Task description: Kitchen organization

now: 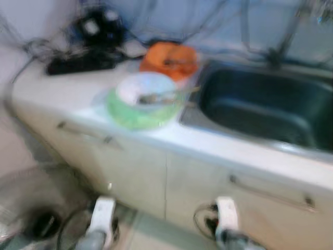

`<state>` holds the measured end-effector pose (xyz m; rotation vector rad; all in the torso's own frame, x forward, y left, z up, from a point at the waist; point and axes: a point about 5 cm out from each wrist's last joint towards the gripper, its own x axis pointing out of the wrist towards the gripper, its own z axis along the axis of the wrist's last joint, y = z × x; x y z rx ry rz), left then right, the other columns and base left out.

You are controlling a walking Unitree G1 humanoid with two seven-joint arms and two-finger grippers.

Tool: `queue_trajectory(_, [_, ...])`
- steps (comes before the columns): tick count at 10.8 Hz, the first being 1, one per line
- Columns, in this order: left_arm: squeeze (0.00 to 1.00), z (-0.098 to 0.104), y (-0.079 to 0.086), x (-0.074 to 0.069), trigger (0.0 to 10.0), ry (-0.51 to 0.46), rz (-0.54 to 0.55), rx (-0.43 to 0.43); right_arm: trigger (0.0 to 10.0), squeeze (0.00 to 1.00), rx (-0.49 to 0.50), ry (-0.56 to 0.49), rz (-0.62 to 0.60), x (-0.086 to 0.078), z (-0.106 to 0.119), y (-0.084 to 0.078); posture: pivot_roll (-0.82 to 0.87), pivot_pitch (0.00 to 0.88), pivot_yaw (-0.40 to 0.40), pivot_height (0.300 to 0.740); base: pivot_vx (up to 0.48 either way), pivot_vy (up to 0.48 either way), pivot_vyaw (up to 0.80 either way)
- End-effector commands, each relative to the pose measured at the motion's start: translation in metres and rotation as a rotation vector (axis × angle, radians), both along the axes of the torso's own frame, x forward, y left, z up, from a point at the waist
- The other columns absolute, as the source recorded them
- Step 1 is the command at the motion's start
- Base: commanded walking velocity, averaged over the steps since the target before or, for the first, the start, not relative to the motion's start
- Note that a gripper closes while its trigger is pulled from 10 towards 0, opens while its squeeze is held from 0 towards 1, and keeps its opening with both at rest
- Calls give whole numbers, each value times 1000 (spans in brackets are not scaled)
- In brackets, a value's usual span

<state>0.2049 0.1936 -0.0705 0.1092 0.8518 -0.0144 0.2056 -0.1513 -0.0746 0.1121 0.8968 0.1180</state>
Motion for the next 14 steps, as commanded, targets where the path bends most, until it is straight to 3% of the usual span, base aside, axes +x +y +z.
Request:
queue_trajectory(1, [0, -5, 0, -9, 10000, 32, -13, 1, 10000, 0, 0, 11, -6, -3, -2, 0, 177, 19, -1, 740, 0, 0, 0])
queue_trajectory(7, [0, 3, -3, 4, 10000, -37, -78, 43, 10000, 0, -48, -20, -11, 3, 2, -7, 180, 0, 3, 740, 0, 0, 0])
queue_trajectory(8, [0, 5, -3, 7, 10000, -61, -89, 51, 10000, 0, -83, -59, -4, 11, 7, -10, 174, 0, 2, 740, 0, 0, 0])
queue_trajectory(10, [0, 14, -7, 16, 10000, -158, -130, 62, 10000, 0, -199, -186, -10, 29, 22, -25, 172, 0, 2, 740, 0, 0, 0])
queue_trajectory(12, [0, 36, -6, 36, 10000, -364, -117, 64, 10000, 0, -198, -323, -66, 49, 42, -40, 164, 0, 7, 740, 0, 0, 0])
queue_trajectory(14, [0, 41, -1, 34, 10000, -434, -80, 78, 10000, 0, -180, -362, -82, 44, 41, -43, 158, 1, 3, 740, 0, 0, 0])
